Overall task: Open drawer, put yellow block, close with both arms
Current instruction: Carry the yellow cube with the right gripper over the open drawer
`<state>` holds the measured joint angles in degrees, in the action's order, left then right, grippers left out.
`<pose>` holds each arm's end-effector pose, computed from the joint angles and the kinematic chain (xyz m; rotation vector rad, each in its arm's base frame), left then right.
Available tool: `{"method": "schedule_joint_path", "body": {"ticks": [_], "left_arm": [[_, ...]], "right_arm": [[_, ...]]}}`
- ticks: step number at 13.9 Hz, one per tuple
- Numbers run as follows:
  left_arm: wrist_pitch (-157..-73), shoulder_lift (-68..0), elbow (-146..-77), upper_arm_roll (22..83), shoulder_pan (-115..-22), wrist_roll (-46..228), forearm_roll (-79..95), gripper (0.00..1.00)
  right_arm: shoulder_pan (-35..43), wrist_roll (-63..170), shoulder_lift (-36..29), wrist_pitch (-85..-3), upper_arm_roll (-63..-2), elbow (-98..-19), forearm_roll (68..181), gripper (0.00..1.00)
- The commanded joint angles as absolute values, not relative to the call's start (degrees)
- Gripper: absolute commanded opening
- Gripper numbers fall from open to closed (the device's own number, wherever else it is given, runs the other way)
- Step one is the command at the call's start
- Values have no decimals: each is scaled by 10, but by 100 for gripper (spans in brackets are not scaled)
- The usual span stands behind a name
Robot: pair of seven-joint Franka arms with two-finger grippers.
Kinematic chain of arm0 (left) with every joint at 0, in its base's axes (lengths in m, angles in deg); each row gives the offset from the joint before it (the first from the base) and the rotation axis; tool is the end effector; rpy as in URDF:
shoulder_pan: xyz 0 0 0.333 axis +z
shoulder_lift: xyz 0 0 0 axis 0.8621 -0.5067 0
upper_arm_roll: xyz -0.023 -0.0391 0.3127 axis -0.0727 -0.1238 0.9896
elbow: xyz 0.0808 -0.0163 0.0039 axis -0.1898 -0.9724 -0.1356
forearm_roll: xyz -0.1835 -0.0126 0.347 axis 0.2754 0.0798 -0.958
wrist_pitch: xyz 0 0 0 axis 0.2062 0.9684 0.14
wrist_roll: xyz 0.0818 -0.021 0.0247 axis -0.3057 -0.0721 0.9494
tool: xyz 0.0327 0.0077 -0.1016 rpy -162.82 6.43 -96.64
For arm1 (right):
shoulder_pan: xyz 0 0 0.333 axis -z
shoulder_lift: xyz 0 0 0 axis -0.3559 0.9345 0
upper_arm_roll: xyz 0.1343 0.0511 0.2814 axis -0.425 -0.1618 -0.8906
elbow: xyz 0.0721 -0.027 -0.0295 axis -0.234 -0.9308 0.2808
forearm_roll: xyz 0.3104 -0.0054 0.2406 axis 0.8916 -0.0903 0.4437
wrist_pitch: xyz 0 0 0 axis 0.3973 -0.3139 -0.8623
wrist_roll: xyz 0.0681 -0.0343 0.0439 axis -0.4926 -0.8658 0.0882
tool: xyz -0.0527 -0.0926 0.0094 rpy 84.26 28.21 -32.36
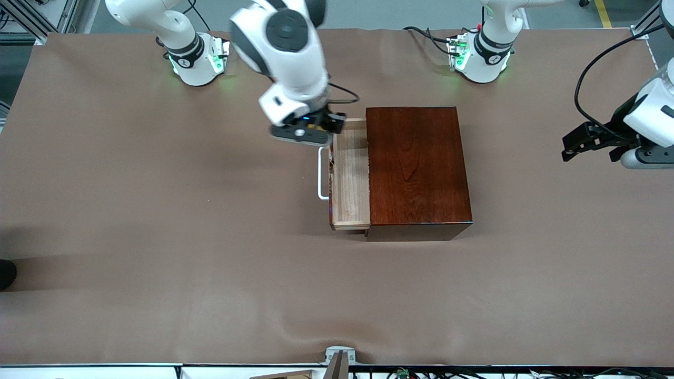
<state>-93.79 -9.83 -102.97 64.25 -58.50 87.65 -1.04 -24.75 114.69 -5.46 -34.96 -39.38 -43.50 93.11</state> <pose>0.5696 -0.0537 0.6103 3.1333 -0.0615 0.0858 0.4570 0.4955 0.4665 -3.0549 0.2967 0.1136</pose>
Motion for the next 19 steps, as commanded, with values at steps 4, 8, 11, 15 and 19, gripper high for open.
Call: {"method": "schedule_joint_path", "body": {"ticks": [4, 8, 11, 15, 19], "left_arm": [[-958, -97, -1042, 616, -583, 888, -28, 100], [-947, -97, -1042, 605, -584, 912, -42, 100], [-946, -97, -1044, 573, -582, 945, -73, 100], [-945, -96, -1044, 571, -581, 946, -73, 100], [-945, -96, -1044, 572, -579, 945, -73, 100]], "right_arm": [[-269, 1147, 26, -387, -384, -369, 950, 0], [-270, 1143, 52, -432, -383, -373, 947, 0], [-269, 1143, 69, -443, -382, -375, 942, 0], [-262, 1136, 72, -444, -382, -385, 940, 0], [-260, 1142, 79, -448, -382, -386, 942, 30]]}}
